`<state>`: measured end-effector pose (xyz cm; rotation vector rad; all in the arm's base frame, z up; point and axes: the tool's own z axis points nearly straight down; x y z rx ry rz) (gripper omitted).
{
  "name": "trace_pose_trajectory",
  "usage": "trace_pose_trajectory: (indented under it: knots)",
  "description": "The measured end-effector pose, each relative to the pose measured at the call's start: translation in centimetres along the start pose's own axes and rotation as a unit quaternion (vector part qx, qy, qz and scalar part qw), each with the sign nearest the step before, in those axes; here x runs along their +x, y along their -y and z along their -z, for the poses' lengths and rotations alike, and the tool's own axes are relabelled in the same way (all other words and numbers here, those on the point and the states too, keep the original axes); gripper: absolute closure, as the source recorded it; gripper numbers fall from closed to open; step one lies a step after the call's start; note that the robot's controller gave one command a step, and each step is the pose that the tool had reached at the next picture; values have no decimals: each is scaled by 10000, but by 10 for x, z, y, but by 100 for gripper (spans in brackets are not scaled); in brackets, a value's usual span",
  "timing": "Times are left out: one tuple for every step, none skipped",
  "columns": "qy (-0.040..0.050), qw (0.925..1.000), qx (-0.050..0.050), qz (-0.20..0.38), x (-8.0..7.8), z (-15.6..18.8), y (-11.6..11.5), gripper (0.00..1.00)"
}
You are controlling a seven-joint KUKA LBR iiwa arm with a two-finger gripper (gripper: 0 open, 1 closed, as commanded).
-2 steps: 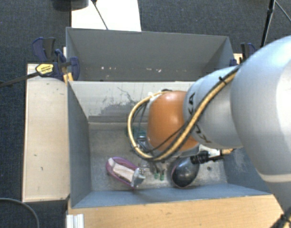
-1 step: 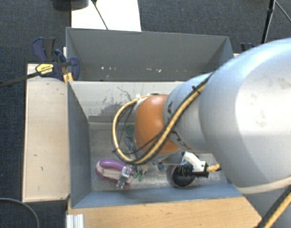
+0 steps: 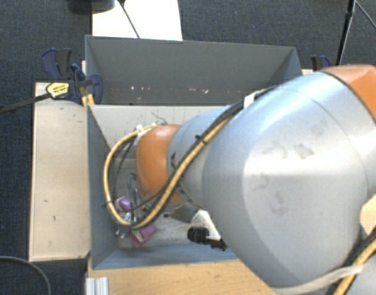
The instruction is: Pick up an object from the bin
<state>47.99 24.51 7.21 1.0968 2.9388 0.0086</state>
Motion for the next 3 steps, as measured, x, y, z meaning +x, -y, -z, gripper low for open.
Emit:
trace_pose_trajectory:
  knots:
    - [15,10000,-14,-3,-2,2,-1,100]
    - [0,10000,3,16,-3,87,-2,100]
    - [-7,10000,25,53,-3,111,-3,100]
